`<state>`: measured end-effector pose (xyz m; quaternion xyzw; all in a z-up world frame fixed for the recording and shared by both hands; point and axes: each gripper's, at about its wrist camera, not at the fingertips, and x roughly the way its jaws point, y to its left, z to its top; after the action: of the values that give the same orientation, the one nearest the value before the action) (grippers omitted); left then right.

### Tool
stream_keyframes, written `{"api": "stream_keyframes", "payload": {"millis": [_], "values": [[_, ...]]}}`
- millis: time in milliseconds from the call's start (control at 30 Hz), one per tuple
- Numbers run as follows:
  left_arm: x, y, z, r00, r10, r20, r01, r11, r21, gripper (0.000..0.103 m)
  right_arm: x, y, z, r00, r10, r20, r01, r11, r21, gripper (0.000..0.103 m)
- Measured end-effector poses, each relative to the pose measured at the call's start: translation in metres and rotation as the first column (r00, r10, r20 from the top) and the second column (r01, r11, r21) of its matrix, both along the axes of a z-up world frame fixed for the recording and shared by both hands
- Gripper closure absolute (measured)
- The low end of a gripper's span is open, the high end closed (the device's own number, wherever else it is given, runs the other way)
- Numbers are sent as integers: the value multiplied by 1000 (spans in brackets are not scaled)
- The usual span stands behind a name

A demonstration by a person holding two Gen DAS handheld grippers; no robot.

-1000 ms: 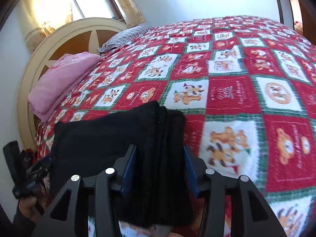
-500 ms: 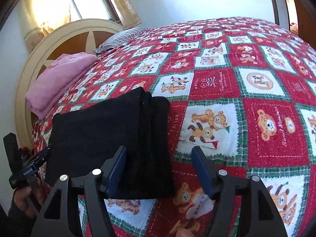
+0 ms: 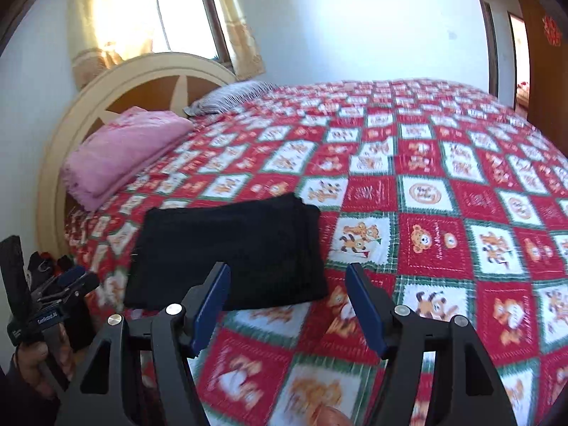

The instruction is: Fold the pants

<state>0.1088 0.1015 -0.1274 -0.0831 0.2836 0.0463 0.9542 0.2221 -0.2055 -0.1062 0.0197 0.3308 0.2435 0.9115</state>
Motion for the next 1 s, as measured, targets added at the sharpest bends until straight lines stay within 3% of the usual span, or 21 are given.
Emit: {"api": "stream_keyframes", "payload": {"millis": [233,467,1000], "values": [[-31,-12,38,997,-6,73,3,999,52,0,-60,20,41,990,57,130,-53,998,-35,35],[-45,-18,49,994,-13,112,4,997,75,0,-96,32,63,972,92,216,-82,995,-51,33],[-48,-24,48,994,-23,110,14,996,87,0,-95,31,62,974,85,209,-77,996,-46,33]]}}
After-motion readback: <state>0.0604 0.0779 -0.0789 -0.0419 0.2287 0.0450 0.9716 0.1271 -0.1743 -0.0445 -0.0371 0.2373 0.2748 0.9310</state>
